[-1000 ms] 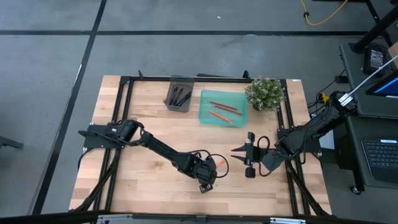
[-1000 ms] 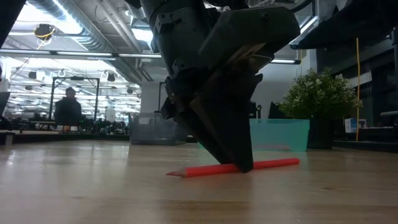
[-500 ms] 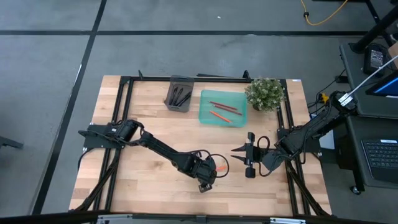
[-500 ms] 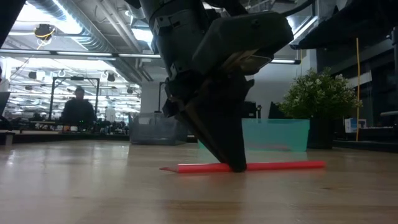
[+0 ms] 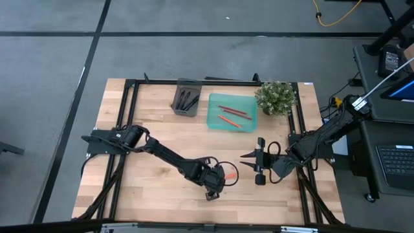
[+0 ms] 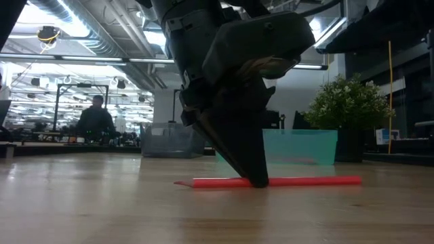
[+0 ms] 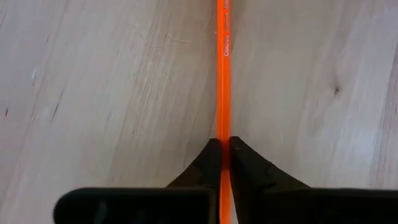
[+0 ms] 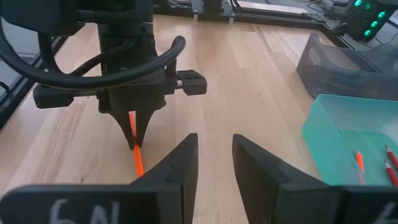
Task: Sort pens & pencils
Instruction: Put the orange pencil into the green bin
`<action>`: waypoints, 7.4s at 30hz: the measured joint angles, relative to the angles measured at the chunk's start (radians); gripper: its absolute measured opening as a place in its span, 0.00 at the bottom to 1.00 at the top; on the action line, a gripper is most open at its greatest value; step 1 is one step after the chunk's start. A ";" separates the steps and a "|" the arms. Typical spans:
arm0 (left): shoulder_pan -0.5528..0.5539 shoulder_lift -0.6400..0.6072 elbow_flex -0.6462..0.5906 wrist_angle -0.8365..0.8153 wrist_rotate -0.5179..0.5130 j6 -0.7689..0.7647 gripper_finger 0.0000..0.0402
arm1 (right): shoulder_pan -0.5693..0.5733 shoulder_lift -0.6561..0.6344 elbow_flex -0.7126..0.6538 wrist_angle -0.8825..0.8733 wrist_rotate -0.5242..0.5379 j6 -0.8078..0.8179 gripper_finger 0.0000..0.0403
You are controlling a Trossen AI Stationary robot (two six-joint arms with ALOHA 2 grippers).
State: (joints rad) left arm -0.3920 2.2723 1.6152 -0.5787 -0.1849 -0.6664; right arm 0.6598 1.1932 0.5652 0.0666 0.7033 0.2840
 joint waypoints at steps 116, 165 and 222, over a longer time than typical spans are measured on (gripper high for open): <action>0.015 -0.337 -0.011 0.081 -0.426 0.457 0.01 | -0.051 0.089 -0.332 0.930 -0.106 -0.199 0.30; 0.146 -0.227 -0.129 -0.048 0.020 0.517 0.24 | -0.129 0.191 -0.331 0.978 -0.306 -0.259 0.36; 0.206 -0.089 -0.122 0.047 0.186 0.728 0.04 | -0.219 0.186 -0.331 0.936 -0.315 -0.267 0.36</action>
State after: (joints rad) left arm -0.1859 2.1838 1.4929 -0.5321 0.0011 0.0616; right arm 0.4404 1.3796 0.2344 1.0023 0.3882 0.0166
